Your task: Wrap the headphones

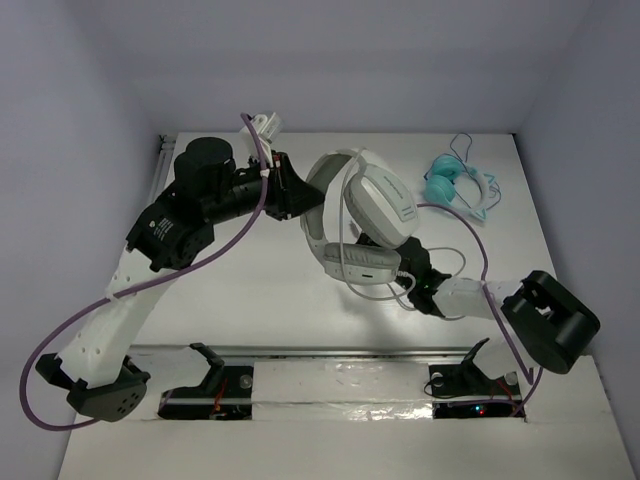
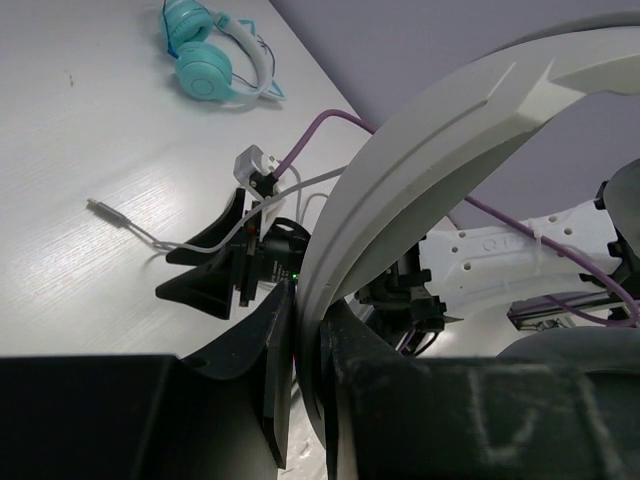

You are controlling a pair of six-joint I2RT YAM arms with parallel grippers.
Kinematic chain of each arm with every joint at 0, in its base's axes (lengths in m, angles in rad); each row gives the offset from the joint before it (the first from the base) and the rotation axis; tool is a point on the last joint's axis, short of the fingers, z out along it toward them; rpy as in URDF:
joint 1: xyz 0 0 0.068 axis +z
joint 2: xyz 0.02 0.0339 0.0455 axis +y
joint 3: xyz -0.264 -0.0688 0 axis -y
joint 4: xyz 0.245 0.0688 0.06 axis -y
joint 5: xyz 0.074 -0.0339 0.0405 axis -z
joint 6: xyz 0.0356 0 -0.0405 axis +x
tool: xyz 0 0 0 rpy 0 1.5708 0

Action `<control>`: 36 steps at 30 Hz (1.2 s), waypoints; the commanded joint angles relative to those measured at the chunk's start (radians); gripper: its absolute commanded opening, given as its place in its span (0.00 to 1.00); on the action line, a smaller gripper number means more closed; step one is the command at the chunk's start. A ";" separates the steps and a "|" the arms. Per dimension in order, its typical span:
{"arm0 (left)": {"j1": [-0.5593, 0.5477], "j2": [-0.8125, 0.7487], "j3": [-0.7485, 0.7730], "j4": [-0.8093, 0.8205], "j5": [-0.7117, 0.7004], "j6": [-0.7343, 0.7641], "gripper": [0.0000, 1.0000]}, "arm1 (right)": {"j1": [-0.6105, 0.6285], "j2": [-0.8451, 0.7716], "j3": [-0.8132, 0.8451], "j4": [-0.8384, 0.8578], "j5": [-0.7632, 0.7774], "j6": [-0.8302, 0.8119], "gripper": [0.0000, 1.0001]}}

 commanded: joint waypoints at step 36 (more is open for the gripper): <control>-0.003 0.029 0.222 0.001 -0.083 -0.059 0.00 | -0.012 -0.310 0.021 -0.310 0.108 0.008 0.72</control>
